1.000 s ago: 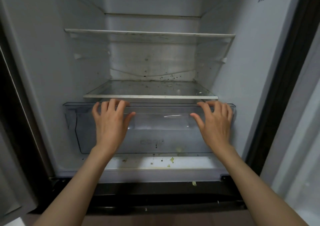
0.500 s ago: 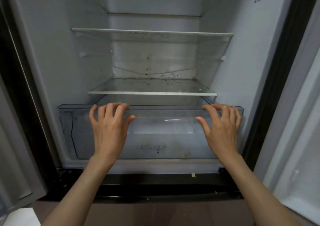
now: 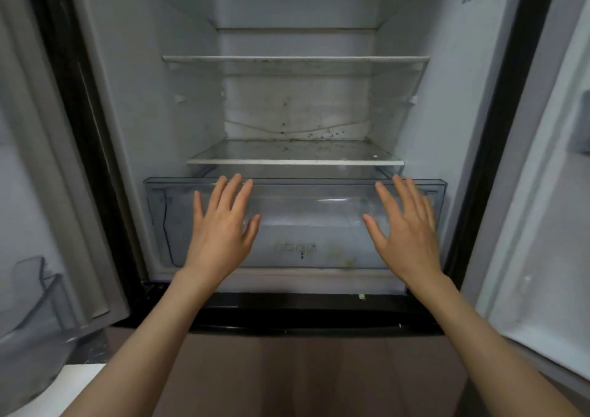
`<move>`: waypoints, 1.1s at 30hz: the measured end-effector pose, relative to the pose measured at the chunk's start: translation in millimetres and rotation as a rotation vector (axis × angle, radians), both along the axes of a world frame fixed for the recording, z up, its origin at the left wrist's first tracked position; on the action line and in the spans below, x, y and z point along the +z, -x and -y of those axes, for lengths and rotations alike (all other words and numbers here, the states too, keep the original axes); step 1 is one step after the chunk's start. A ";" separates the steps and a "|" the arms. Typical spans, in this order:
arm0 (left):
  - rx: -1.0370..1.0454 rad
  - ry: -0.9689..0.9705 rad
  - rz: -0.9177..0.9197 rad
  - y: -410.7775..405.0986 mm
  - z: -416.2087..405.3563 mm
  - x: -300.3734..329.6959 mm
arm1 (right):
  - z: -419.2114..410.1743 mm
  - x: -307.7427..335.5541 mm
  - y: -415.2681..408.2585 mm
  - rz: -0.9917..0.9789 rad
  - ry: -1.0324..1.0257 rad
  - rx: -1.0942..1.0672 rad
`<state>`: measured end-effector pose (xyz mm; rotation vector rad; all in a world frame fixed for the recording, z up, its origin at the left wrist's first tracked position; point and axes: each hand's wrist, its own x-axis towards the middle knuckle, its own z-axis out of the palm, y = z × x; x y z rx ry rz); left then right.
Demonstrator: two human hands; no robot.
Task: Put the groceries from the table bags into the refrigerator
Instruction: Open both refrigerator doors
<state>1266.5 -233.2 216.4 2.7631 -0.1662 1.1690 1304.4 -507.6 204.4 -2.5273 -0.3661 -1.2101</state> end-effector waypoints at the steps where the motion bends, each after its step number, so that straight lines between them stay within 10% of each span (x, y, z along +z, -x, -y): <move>1: 0.000 0.013 -0.020 9.7 2.9 -2.6 | -0.6 -1.4 6.0 -0.025 0.012 0.016; 18: 0.454 0.150 -0.371 291.2 7.3 -122.4 | -75.7 -90.3 203.2 -0.394 0.275 0.601; 33: 0.949 0.283 -0.426 583.5 -160.5 -145.7 | -345.1 -126.1 438.5 -0.368 0.402 1.132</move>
